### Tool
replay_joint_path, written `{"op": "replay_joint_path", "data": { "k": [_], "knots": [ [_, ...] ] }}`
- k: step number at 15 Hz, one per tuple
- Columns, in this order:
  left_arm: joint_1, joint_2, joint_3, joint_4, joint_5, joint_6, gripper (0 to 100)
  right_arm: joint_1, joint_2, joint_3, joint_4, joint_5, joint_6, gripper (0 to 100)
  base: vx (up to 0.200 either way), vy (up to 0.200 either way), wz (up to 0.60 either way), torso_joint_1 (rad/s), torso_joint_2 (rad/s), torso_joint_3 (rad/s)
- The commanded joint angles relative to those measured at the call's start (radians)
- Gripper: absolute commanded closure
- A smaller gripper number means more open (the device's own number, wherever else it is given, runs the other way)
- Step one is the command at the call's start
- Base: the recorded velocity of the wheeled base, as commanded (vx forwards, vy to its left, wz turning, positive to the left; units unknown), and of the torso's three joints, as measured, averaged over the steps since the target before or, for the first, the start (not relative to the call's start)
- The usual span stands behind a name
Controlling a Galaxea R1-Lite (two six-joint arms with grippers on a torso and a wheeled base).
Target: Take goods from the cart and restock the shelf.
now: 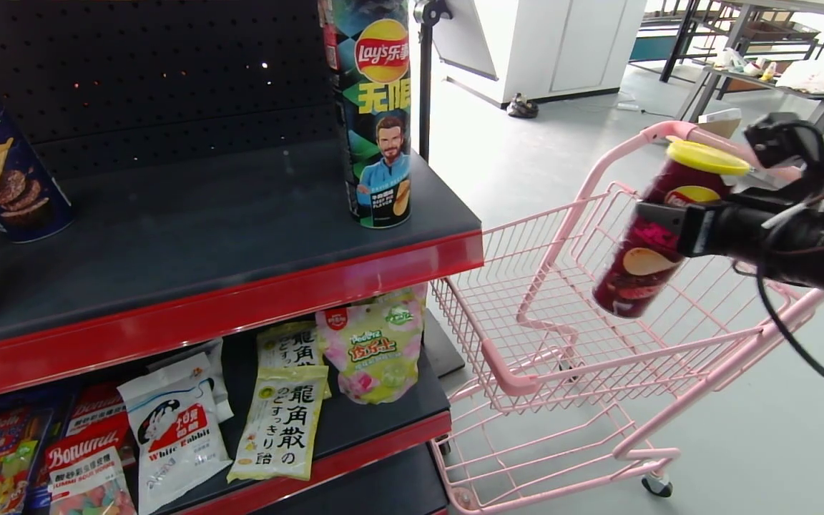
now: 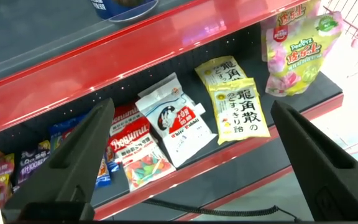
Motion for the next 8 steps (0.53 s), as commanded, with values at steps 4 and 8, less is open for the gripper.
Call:
{"op": "replay_joint_path", "data": {
  "k": [4,8],
  "knots": [
    [-0.002,-0.038,0.037,-0.006,-0.008,0.0,0,-0.084,-0.715,0.158,0.641,-0.025,-0.052,100,0.0,0.0,0.0,0.0,0.0,0.0],
    [0.002,-0.107,0.033,0.011,-0.002,-0.002,0,-0.13,-0.891,0.339,0.658,-0.14,-0.078,100,0.0,0.0,0.0,0.0,0.0,0.0]
  ]
}}
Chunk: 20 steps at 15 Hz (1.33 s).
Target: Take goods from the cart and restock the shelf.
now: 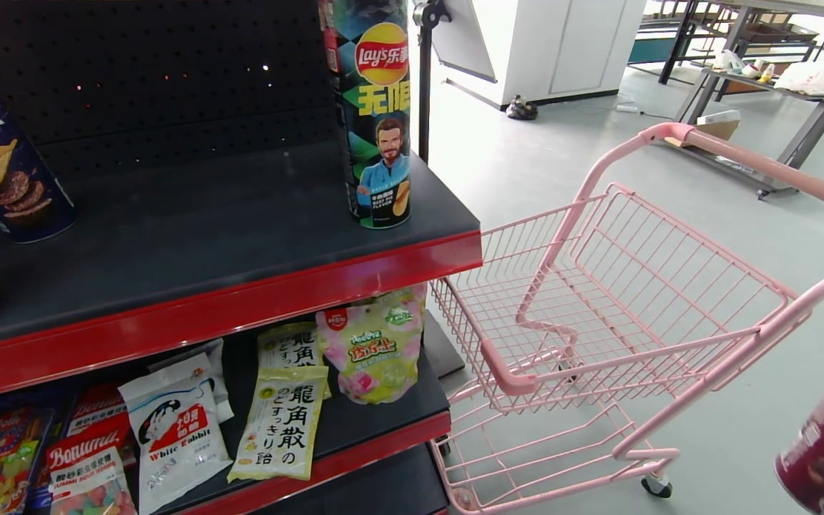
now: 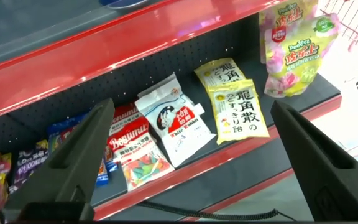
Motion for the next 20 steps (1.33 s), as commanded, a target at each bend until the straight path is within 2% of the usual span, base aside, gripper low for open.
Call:
{"op": "replay_joint_path", "data": {
  "k": [1,6,14,17,20],
  "knots": [
    [0.0,-0.015,-0.018,0.006,-0.002,0.0,0,-0.023,-0.158,0.096,0.013,-0.045,-0.007,100,0.0,0.0,0.0,0.0,0.0,0.0],
    [0.0,-0.013,-0.021,0.006,-0.003,0.001,0,-0.026,-0.172,0.114,0.013,-0.047,-0.017,100,0.0,0.0,0.0,0.03,-0.1,-0.07],
    [0.0,-0.004,-0.034,0.004,-0.003,0.001,0,-0.023,-0.134,0.094,0.008,-0.045,-0.017,100,0.0,0.0,0.0,0.164,-0.52,-0.351],
    [0.0,-0.003,-0.036,0.004,-0.003,0.001,0,-0.024,-0.119,0.094,0.003,-0.047,-0.017,100,0.0,0.0,0.6,0.225,-0.59,-0.369],
    [0.0,-0.003,-0.034,0.004,-0.003,0.001,0,-0.021,-0.108,0.099,-0.027,-0.042,-0.027,100,0.0,0.0,0.0,0.08,-0.19,-0.124]
  ]
}}
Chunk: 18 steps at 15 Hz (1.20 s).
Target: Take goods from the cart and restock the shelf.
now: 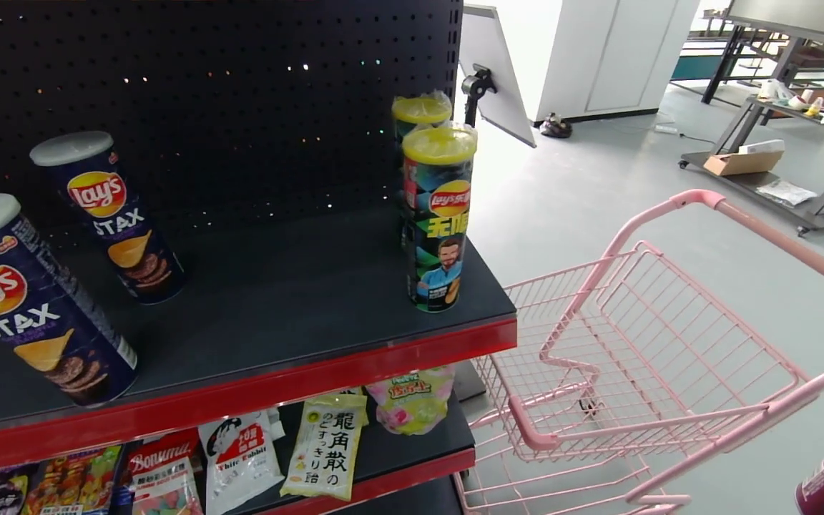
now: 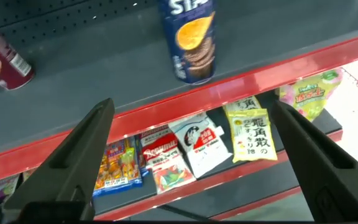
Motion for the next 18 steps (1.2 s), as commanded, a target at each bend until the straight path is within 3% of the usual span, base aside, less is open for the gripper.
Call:
{"op": "replay_joint_path", "data": {
  "k": [1,5,11,15,18],
  "knots": [
    [0.0,0.001,0.0,0.001,0.0,0.0,0,0.001,0.013,0.003,0.002,-0.002,0.0,100,0.0,0.0,0.0,0.0,0.0,0.0],
    [0.0,0.001,0.003,0.001,0.0,0.0,0,0.0,0.016,0.009,0.003,-0.002,-0.003,100,0.0,0.0,0.0,0.0,0.0,0.0],
    [0.0,0.002,0.006,0.001,0.003,0.004,0,0.0,0.013,0.025,0.003,-0.003,-0.003,100,0.0,0.0,0.6,0.005,0.0,0.002],
    [0.002,0.016,0.006,0.003,0.02,0.076,0,-0.003,-0.016,0.04,0.003,-0.003,0.006,100,0.0,0.0,0.15,0.001,0.0,0.002],
    [0.0,0.004,0.01,0.004,0.022,0.089,0,-0.002,-0.056,0.072,0.002,0.0,0.01,100,0.0,0.0,0.0,0.0,0.0,0.0]
  ]
}}
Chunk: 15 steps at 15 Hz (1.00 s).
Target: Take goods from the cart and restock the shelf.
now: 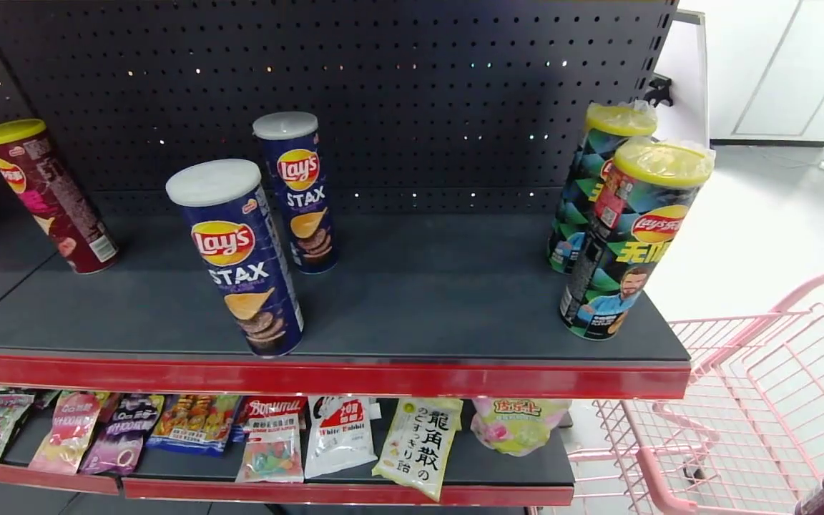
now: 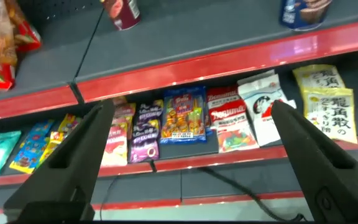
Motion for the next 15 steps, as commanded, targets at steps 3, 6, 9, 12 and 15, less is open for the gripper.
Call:
{"op": "replay_joint_path", "data": {
  "k": [3,6,9,12,15],
  "knots": [
    [-0.001,-0.006,0.001,-0.001,0.0,-0.001,0,0.0,-0.063,0.045,0.001,0.0,-0.001,100,0.0,0.2,0.0,-0.006,0.0,0.001],
    [-0.003,-0.015,0.001,-0.001,0.0,-0.001,0,0.0,-0.067,0.048,-0.001,0.0,-0.001,100,0.0,0.2,0.0,0.006,0.0,-0.001],
    [-0.003,-0.022,0.001,0.0,0.0,-0.001,0,0.0,-0.078,0.057,-0.001,0.0,-0.001,100,0.0,0.2,0.0,-0.004,0.0,0.001],
    [-0.003,-0.026,0.001,0.0,0.0,-0.001,0,0.0,-0.092,0.069,-0.001,0.0,-0.001,100,0.0,0.2,0.0,0.001,0.0,0.004],
    [-0.003,-0.026,0.001,0.0,0.0,-0.001,0,0.0,-0.093,0.069,-0.001,-0.001,-0.001,100,0.0,0.2,0.0,0.005,0.0,0.004]
  ]
}}
